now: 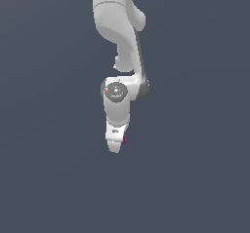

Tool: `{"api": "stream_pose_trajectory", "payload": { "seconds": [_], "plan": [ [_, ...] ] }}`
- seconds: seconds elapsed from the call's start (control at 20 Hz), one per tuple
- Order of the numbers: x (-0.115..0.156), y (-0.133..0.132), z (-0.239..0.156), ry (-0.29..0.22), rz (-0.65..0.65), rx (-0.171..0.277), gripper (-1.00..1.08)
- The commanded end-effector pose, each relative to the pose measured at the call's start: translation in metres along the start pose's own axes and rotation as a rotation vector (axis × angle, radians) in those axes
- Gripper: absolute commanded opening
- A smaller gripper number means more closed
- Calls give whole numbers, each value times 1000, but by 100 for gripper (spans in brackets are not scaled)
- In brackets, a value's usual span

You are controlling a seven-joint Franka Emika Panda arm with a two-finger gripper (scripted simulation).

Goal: Pick up the object and move it to a goal position.

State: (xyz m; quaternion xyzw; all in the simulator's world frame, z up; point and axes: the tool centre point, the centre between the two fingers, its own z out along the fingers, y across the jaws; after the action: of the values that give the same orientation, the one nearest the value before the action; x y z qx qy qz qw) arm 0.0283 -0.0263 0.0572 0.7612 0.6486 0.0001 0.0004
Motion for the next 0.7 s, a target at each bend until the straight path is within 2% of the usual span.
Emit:
{"api": "stream_pose_trajectory", "payload": {
  "seconds": [0.0, 0.3, 0.55, 0.6, 0.65],
  "plan": [
    [0, -1, 9, 0, -1, 1, 100],
    [0, -2, 38, 0, -4, 1, 100],
    [0, 0, 45, 0, -5, 1, 100],
    [0, 0, 45, 0, -5, 1, -100],
    [0, 0, 45, 0, -5, 1, -100]
  ]
}}
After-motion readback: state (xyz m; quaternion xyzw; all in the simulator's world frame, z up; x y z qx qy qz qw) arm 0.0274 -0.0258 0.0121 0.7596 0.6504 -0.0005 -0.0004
